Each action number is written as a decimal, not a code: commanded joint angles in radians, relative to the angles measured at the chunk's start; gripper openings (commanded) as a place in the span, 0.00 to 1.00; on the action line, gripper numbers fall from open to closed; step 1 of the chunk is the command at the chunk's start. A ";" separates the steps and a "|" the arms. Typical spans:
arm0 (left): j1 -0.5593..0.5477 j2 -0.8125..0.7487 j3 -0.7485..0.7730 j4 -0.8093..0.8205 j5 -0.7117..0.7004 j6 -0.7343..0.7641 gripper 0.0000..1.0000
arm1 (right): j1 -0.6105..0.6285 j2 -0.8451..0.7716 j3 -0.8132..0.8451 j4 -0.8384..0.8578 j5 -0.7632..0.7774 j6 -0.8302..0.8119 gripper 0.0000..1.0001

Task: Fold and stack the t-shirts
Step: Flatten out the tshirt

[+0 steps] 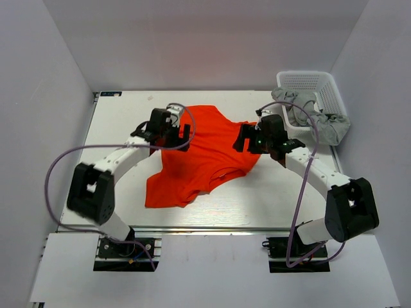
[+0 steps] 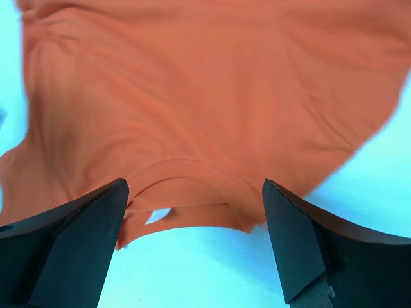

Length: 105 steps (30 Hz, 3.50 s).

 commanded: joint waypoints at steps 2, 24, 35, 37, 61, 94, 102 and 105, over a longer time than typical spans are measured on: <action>-0.049 -0.243 -0.218 -0.068 0.054 -0.077 1.00 | -0.009 0.009 0.029 -0.143 0.150 0.091 0.89; -0.179 -0.616 -0.611 -0.253 -0.091 -0.591 0.96 | -0.141 0.304 0.224 -0.228 0.310 0.133 0.84; -0.217 -0.419 -0.548 -0.310 -0.127 -0.545 0.96 | -0.151 0.337 0.171 -0.177 0.157 0.104 0.76; -0.230 -0.444 -0.562 -0.271 -0.115 -0.534 0.96 | -0.151 0.331 0.148 -0.180 0.152 0.105 0.75; -0.340 -0.321 -0.440 -0.336 -0.225 -0.456 0.00 | -0.145 0.316 0.085 -0.102 0.015 0.110 0.00; -0.331 -0.780 0.337 -0.012 -0.507 -0.031 0.00 | -0.148 -0.316 0.742 -0.166 0.302 -0.232 0.00; -0.322 -0.807 0.499 -0.035 -0.423 0.066 0.00 | -0.148 -0.419 0.888 -0.162 0.223 -0.322 0.00; -0.322 -0.795 0.568 -0.062 -0.352 0.092 0.00 | -0.148 -0.455 0.919 -0.137 0.195 -0.350 0.00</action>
